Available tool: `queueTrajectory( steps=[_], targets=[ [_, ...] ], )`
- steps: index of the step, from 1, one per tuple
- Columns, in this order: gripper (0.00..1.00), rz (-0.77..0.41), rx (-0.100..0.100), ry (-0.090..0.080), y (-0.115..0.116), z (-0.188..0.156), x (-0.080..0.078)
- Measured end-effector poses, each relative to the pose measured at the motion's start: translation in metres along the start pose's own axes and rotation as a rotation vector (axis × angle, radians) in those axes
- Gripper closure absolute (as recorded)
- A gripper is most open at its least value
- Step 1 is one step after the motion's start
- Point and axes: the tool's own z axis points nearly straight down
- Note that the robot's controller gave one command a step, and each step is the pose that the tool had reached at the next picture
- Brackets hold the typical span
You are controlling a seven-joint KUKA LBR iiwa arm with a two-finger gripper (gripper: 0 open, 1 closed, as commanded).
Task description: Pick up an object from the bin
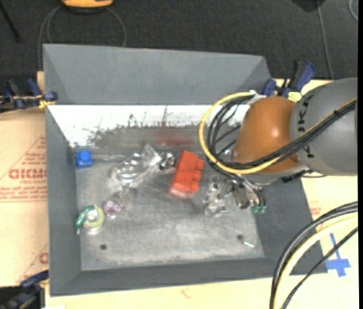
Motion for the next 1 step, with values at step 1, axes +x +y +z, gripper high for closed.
queueTrajectory(
  steps=[1],
  targets=[
    [0.0,-0.002,0.0,0.0,0.0,0.0,0.0]
  ],
)
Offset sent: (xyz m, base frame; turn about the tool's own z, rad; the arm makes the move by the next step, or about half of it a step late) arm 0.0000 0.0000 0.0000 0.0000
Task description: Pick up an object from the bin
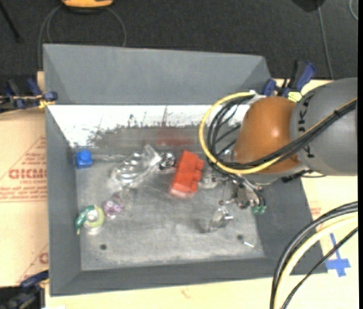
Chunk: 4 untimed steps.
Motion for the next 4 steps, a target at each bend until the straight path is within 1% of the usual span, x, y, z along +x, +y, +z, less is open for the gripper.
queueTrajectory(
  steps=[1,2,3,4],
  targets=[
    [1.0,-0.001,0.0,0.0,0.0,0.0,0.0],
    [0.0,-0.002,0.0,0.0,0.0,0.0,0.0],
    [1.0,-0.003,0.0,0.0,0.0,0.0,0.0],
    [1.0,0.306,-0.005,-0.003,0.078,-0.059,0.019]
  ],
)
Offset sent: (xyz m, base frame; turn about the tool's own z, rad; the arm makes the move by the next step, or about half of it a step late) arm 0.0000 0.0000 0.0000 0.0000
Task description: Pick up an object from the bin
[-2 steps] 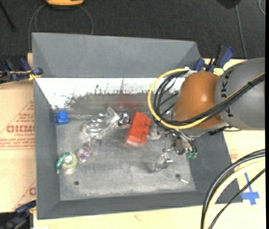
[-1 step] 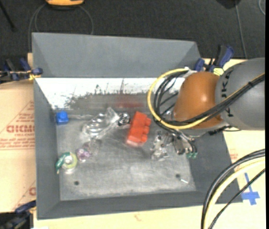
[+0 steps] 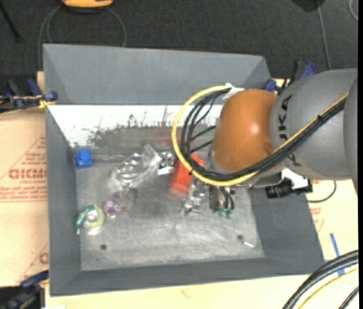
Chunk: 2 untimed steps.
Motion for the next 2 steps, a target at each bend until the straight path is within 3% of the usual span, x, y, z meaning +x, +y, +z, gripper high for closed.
queueTrajectory(
  steps=[1,2],
  targets=[
    [1.0,0.475,0.002,0.0,0.005,-0.089,0.046],
    [1.0,0.591,0.006,0.002,0.029,-0.018,-0.025]
  ],
)
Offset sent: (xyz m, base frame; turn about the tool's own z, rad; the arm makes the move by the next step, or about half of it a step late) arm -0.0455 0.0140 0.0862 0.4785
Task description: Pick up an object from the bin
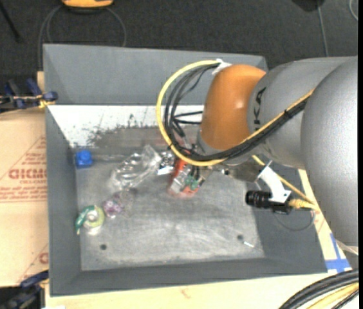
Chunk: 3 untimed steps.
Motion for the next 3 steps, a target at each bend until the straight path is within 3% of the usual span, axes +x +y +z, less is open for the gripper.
queueTrajectory(
  steps=[1,2,3],
  targets=[
    [1.0,-0.016,-0.003,-0.002,-0.003,-0.026,-0.003],
    [1.0,-0.015,0.001,0.0,-0.01,-0.016,-0.018],
    [1.0,-0.045,-0.002,-0.003,0.014,-0.013,-0.031]
  ],
)
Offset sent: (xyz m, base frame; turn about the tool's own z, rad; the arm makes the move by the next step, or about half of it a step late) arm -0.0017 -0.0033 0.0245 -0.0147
